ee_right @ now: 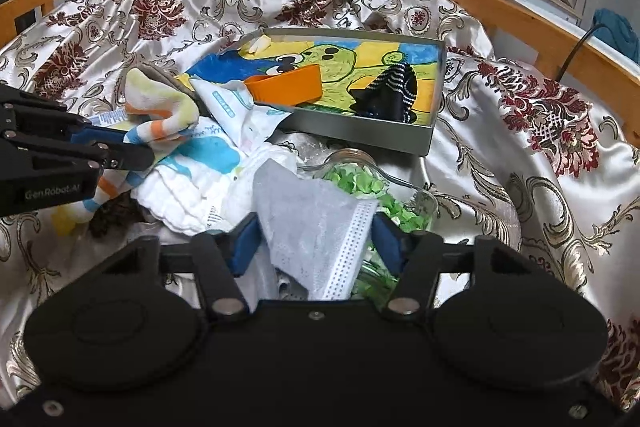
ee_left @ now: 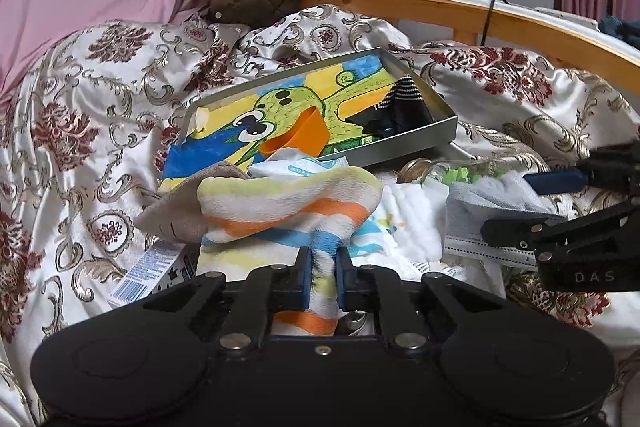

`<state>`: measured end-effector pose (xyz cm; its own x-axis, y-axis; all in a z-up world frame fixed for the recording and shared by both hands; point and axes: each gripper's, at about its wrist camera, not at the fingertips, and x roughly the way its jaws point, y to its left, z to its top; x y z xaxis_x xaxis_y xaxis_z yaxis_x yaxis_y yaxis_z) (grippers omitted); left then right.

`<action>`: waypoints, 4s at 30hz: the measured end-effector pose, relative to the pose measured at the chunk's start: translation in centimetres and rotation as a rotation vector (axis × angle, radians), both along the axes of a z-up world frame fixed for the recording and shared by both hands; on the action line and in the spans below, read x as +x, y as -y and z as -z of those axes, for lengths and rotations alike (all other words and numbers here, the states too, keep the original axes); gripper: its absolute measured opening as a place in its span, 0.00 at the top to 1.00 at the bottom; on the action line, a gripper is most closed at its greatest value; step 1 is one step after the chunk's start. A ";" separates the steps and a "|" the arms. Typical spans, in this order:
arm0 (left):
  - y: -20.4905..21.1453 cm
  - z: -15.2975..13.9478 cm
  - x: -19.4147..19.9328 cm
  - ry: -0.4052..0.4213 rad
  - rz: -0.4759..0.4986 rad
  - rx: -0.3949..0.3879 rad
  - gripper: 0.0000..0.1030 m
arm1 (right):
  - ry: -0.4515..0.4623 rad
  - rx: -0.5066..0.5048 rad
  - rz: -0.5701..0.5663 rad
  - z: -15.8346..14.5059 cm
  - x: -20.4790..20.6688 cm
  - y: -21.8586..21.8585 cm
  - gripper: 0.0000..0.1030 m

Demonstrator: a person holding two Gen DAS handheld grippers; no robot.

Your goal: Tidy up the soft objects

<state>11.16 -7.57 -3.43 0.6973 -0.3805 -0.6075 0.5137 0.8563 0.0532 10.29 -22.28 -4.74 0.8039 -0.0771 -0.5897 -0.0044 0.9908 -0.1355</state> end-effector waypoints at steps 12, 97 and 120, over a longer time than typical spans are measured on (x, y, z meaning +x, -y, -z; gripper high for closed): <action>-0.6 -1.6 -1.0 0.008 -0.001 -0.096 0.91 | 0.036 0.135 0.007 -1.1 -0.7 0.5 0.92; -0.2 2.8 23.7 -0.287 -0.273 -0.534 0.80 | 0.082 0.610 0.323 2.4 20.8 4.6 0.83; -1.9 -8.4 11.0 0.031 -0.247 -0.487 0.25 | 0.346 0.479 0.277 -7.6 6.5 6.5 0.26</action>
